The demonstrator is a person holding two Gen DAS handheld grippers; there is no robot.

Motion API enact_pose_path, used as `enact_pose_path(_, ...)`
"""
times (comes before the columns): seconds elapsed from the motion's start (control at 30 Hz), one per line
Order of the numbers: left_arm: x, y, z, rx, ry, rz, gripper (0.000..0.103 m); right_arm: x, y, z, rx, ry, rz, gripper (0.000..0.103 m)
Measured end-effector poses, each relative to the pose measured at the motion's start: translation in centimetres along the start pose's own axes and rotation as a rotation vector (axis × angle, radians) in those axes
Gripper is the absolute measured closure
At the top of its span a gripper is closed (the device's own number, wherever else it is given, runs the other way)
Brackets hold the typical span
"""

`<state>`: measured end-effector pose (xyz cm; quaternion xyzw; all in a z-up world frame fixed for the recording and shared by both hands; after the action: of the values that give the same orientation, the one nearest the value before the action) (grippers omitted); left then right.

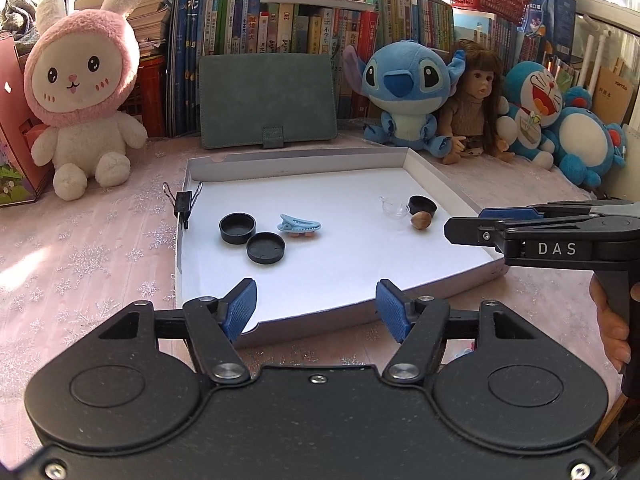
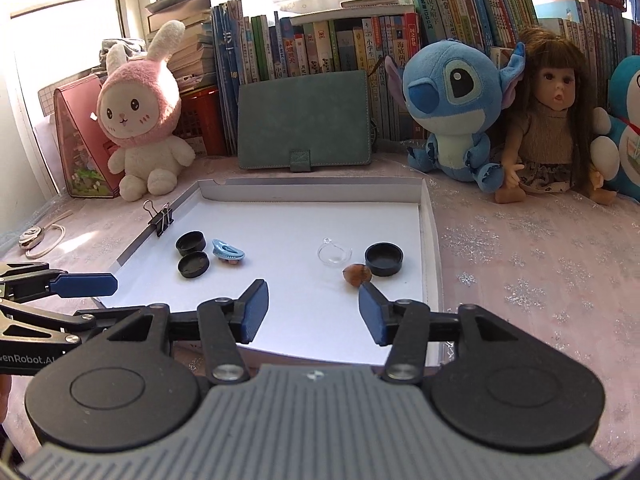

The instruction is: Organize rigid objects

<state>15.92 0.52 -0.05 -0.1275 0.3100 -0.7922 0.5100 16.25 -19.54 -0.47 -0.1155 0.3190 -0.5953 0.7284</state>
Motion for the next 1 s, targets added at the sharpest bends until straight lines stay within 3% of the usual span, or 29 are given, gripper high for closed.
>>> enact_pose_path(0.3, 1.0, -1.9, -1.6, 0.005, 0.002, -0.013, 0.036, -1.4, -2.8, -2.0, 0.052, -0.136, 0.015, 0.028)
enact_pose_path(0.63, 2.4, -3.0, -3.9, -0.001, 0.017, -0.022, 0.032, -2.0, -4.1, -4.4, 0.054, -0.211, 0.021, 0.024)
enact_pose_path(1.0, 3.9, -3.8, -6.3, -0.041, 0.047, -0.082, 0.035, -1.8, -4.7, -7.5, 0.024, -0.302, 0.006, 0.021)
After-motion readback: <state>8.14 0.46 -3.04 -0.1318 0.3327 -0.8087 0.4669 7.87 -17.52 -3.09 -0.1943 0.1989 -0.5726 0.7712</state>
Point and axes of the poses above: each gripper's, at about its wrist camera, not at the fingertips, and y roughly the way its jaws point, x to its right, z to its top, the point moved 7 cm from there along y, roughly the way its jaws point, and after that the axes turned 15 degrees about y, right-handed, at the moved point
